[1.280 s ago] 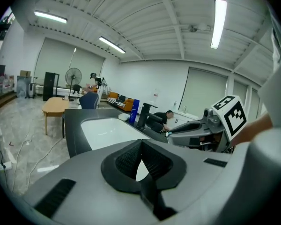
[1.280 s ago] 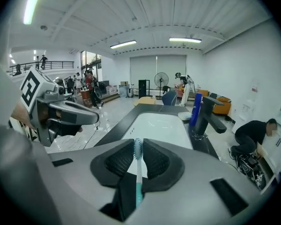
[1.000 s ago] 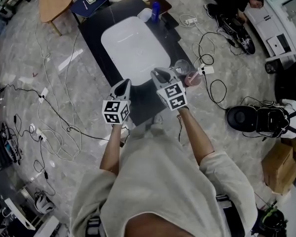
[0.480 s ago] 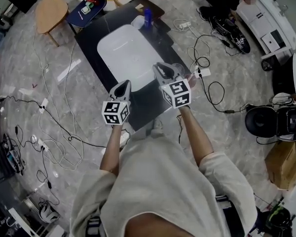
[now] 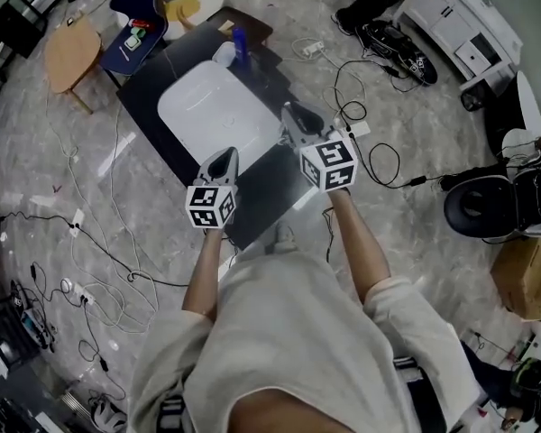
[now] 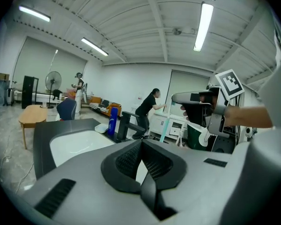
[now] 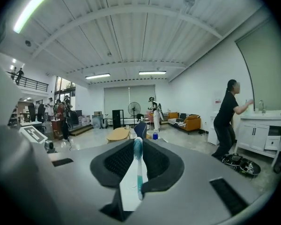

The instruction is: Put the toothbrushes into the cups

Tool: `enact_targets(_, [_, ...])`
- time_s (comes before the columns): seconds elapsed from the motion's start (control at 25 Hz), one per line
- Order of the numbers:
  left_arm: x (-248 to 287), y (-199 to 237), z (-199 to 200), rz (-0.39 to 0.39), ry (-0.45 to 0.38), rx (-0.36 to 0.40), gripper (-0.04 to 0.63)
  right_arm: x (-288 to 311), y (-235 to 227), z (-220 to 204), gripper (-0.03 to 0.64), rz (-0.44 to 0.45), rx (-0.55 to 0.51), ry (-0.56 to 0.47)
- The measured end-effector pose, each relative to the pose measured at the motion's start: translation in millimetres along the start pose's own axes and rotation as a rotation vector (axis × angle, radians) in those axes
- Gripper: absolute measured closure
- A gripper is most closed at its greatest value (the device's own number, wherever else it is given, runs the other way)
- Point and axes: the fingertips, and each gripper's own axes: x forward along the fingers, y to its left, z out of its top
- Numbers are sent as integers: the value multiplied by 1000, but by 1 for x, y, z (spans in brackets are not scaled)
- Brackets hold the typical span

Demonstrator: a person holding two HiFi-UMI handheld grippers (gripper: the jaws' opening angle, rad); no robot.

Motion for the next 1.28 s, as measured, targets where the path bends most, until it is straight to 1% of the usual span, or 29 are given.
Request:
enact_targets(0.28, [29, -27, 4, -81, 16, 34, 569, -26, -43, -1, 543, -108, -12, 0])
enact_targets(0.52, [48, -49, 7, -140, 28, 50, 569, -39, -65, -14, 543, -159, 9, 22])
enact_targets(0.72, [53, -51, 5, -148, 43, 48, 569, -36, -69, -29, 543, -163, 21, 58])
enact_targets(1.28, [50, -28, -12, -108, 87, 10, 569, -10, -52, -90, 543, -115, 52, 180])
